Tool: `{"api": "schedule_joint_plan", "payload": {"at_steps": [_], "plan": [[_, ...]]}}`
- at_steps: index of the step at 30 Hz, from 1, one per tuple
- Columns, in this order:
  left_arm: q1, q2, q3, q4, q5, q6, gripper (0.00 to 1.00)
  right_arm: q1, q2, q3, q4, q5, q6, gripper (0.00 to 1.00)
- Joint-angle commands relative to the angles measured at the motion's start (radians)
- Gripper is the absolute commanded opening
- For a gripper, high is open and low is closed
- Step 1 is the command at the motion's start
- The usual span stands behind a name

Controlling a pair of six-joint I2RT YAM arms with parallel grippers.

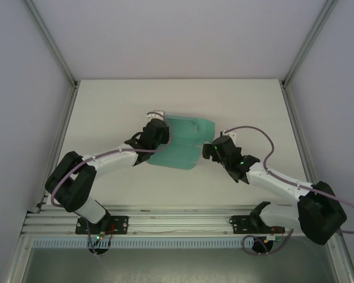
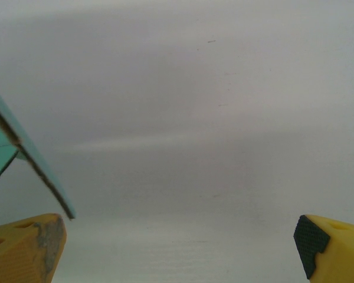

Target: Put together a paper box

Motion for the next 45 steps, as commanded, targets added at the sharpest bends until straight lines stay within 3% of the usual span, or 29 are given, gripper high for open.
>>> {"api": "schedule_joint_plan", "payload": {"at_steps": [1, 7, 19, 28, 35, 40, 42, 45], "plan": [[-0.004, -0.005, 0.018, -0.007, 0.001, 0.007, 0.0, -0.001, 0.006, 0.018, 0.133, 0.034, -0.004, 1.0], [-0.005, 0.004, 0.01, 0.006, 0.038, 0.021, 0.0, -0.001, 0.026, 0.064, 0.17, -0.011, -0.11, 1.0], [-0.005, -0.015, 0.014, 0.006, 0.085, -0.025, 0.0, 0.012, 0.252, 0.198, 0.274, -0.089, -0.191, 1.0], [-0.005, -0.001, 0.036, -0.024, 0.063, -0.053, 0.0, 0.066, 0.326, 0.234, 0.252, 0.076, -0.226, 1.0], [-0.003, 0.008, 0.029, -0.031, -0.004, -0.027, 0.0, 0.066, 0.187, 0.154, 0.206, 0.206, -0.207, 1.0], [0.014, -0.011, 0.023, -0.036, -0.044, -0.059, 0.0, 0.052, 0.057, 0.122, 0.079, 0.257, -0.134, 1.0], [0.018, -0.018, 0.023, -0.047, -0.088, -0.08, 0.0, 0.04, -0.001, 0.107, 0.036, 0.222, -0.061, 1.0], [0.02, -0.032, 0.019, -0.042, -0.155, -0.115, 0.0, 0.032, -0.1, 0.066, 0.049, 0.026, 0.058, 1.0]]}}
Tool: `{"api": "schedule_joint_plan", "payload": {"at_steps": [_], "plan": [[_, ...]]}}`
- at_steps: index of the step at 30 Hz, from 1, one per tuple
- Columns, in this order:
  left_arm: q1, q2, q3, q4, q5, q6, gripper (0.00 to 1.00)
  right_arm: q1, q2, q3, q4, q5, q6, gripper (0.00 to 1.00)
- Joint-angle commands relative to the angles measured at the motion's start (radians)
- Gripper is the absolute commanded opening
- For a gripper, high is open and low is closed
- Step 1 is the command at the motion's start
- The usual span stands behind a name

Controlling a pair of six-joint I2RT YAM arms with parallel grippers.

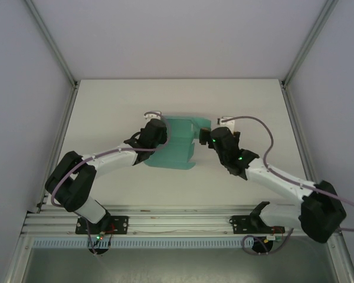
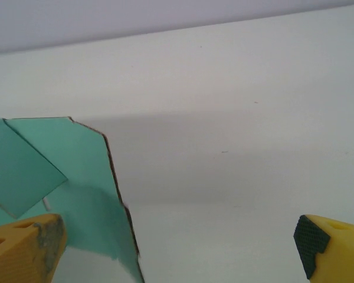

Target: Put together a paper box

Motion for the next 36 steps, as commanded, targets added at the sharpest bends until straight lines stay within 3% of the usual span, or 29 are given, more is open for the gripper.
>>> {"api": "schedule_joint_plan", "payload": {"at_steps": [1, 4, 7, 14, 16, 19, 22, 24, 31, 36], "plan": [[0.007, -0.038, 0.012, 0.013, -0.125, -0.068, 0.0, -0.008, -0.091, -0.053, -0.018, -0.216, 0.185, 1.0], [0.007, -0.057, -0.019, 0.082, -0.166, -0.084, 0.0, -0.007, -0.114, -0.098, 0.122, -0.454, 0.3, 0.98], [0.007, -0.075, -0.045, 0.159, -0.166, -0.078, 0.0, -0.007, -0.074, -0.098, 0.202, -0.576, 0.35, 0.93], [0.007, -0.11, -0.066, 0.213, -0.101, -0.062, 0.0, -0.036, 0.027, -0.055, 0.281, -0.567, 0.354, 0.75], [0.007, -0.121, -0.084, 0.236, -0.09, -0.067, 0.0, -0.058, 0.05, -0.057, 0.338, -0.604, 0.388, 0.62], [0.013, -0.134, -0.102, 0.257, -0.07, -0.09, 0.0, -0.092, 0.082, -0.077, 0.434, -0.706, 0.457, 0.32], [0.032, -0.138, -0.114, 0.279, -0.024, -0.123, 0.0, -0.109, 0.099, -0.121, 0.568, -0.802, 0.526, 0.13], [0.047, -0.139, -0.123, 0.298, 0.006, -0.152, 0.0, -0.116, 0.095, -0.143, 0.63, -0.844, 0.565, 0.05], [0.106, -0.15, -0.174, 0.465, 0.197, -0.255, 0.0, -0.119, 0.07, -0.184, 0.727, -0.877, 0.719, 0.0], [0.109, -0.16, -0.156, 0.489, 0.248, -0.26, 0.0, -0.122, 0.105, -0.203, 0.814, -0.894, 0.79, 0.0]]}}
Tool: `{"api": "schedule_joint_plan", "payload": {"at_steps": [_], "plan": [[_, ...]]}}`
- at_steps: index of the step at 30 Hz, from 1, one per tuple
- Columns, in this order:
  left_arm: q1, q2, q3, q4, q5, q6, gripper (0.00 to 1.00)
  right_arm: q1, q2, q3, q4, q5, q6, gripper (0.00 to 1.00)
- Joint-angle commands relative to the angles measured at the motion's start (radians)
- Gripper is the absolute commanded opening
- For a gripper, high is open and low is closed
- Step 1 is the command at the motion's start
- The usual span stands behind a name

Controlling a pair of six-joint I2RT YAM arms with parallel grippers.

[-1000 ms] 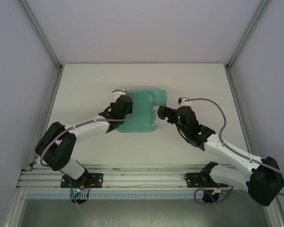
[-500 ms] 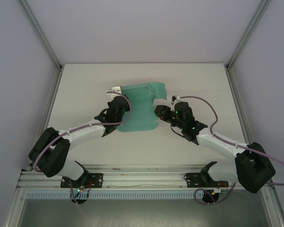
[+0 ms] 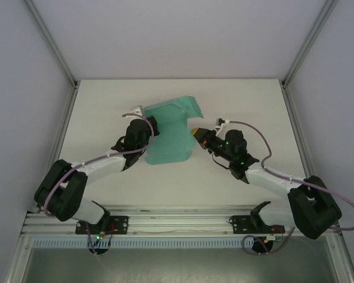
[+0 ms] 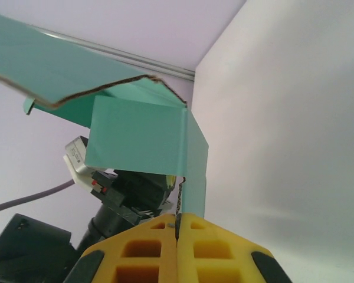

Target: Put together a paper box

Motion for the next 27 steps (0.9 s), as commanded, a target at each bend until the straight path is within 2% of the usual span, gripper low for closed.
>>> {"api": "schedule_joint_plan", "payload": {"at_steps": [1, 6, 10, 11, 14, 17, 20, 24, 27], "plan": [[0.001, -0.04, 0.017, 0.119, 0.113, -0.045, 0.0, 0.004, 0.026, -0.013, 0.119, -0.072, 0.082, 0.0], [0.006, -0.032, 0.024, 0.15, 0.164, -0.066, 0.0, -0.001, 0.096, 0.018, 0.109, -0.111, 0.082, 0.0], [0.006, -0.053, 0.019, 0.123, 0.167, -0.035, 0.0, -0.007, 0.069, 0.048, -0.037, -0.092, 0.015, 0.08], [0.007, -0.061, 0.013, 0.122, 0.166, -0.021, 0.0, -0.011, 0.052, 0.054, -0.076, -0.081, -0.007, 0.13], [0.006, -0.08, 0.023, 0.03, 0.14, 0.043, 0.0, -0.021, -0.042, 0.078, -0.281, -0.011, -0.137, 0.38], [0.006, -0.081, 0.044, -0.093, 0.096, 0.131, 0.0, -0.026, -0.169, 0.105, -0.542, 0.166, -0.265, 0.5], [0.006, -0.091, 0.011, -0.106, 0.071, 0.179, 0.0, -0.034, -0.294, 0.122, -0.732, 0.31, -0.364, 0.69], [0.006, -0.09, 0.001, -0.138, 0.088, 0.223, 0.0, -0.057, -0.418, 0.111, -0.791, 0.335, -0.478, 0.89], [0.006, -0.076, 0.004, -0.152, 0.1, 0.256, 0.0, -0.137, -0.435, 0.115, -0.797, 0.27, -0.524, 0.96]]}}
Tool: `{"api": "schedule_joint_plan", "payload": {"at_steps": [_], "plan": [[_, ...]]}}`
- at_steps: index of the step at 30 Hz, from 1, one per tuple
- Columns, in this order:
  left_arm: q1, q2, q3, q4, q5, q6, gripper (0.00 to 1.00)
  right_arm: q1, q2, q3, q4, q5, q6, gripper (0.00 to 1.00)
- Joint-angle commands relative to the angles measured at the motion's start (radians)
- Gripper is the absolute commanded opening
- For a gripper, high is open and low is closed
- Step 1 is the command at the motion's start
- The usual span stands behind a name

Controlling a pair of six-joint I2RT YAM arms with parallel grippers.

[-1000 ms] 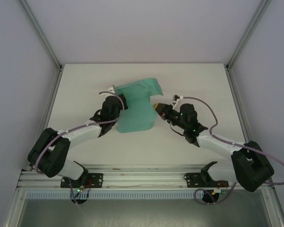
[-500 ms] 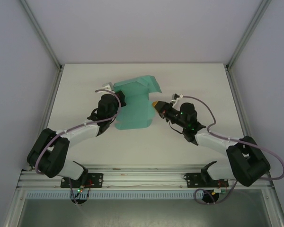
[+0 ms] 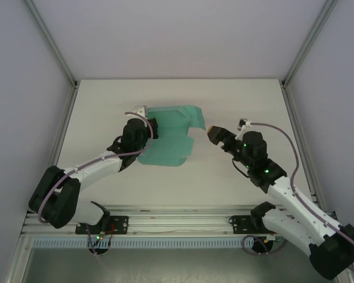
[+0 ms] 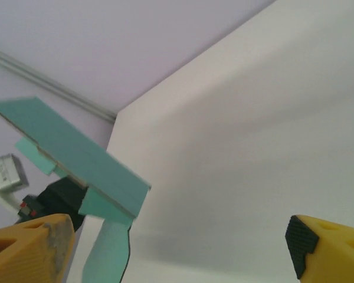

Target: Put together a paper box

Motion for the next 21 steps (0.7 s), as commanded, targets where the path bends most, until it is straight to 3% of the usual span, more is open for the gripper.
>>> {"api": "schedule_joint_plan", "payload": {"at_steps": [1, 4, 12, 21], "plan": [[-0.001, -0.003, 0.0, -0.039, 0.016, 0.067, 0.0, -0.087, 0.003, 0.028, -0.1, -0.024, -0.125, 0.97], [-0.001, 0.009, 0.007, -0.05, 0.038, 0.076, 0.0, -0.162, 0.065, 0.054, -0.098, -0.095, -0.209, 0.98], [-0.001, 0.061, 0.038, -0.076, 0.07, 0.087, 0.0, -0.176, 0.272, 0.136, -0.018, -0.369, -0.526, 0.77], [-0.003, 0.094, 0.061, -0.079, 0.094, 0.089, 0.0, -0.155, 0.435, 0.212, 0.016, -0.606, -0.569, 0.55]]}}
